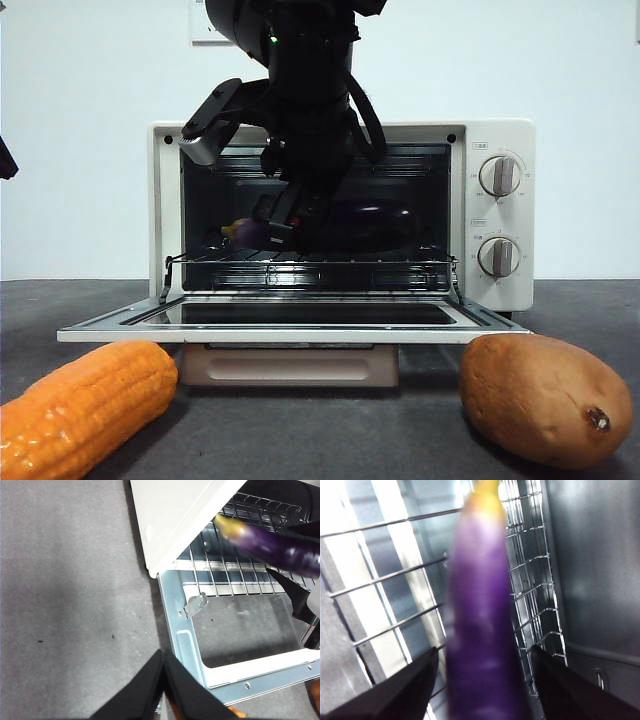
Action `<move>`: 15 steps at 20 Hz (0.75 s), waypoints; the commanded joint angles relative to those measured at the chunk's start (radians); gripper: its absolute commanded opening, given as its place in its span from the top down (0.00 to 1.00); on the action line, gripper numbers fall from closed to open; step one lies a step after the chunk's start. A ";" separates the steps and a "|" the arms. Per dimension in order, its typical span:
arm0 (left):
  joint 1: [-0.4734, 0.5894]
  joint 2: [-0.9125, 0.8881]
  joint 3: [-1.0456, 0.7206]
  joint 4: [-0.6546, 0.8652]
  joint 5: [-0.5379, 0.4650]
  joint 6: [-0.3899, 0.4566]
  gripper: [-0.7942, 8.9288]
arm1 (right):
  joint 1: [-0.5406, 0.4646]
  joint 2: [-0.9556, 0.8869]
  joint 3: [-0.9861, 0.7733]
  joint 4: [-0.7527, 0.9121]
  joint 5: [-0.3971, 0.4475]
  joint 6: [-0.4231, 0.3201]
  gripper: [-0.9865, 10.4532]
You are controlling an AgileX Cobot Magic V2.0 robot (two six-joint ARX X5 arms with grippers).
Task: Take the eggplant from the table,put the eggplant in the oven
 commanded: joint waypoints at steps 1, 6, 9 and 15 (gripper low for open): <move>0.002 0.006 0.005 0.005 0.005 0.002 0.91 | 0.020 0.026 0.021 0.002 0.002 0.026 0.65; 0.002 0.007 0.005 0.005 0.005 0.002 0.91 | 0.052 0.026 0.021 0.003 0.001 0.026 0.65; 0.002 0.014 0.005 0.005 0.005 0.002 0.91 | 0.072 0.017 0.023 0.002 0.002 0.027 0.65; 0.000 0.121 0.005 0.025 0.011 0.002 0.91 | 0.142 -0.095 0.024 -0.009 -0.007 0.072 0.66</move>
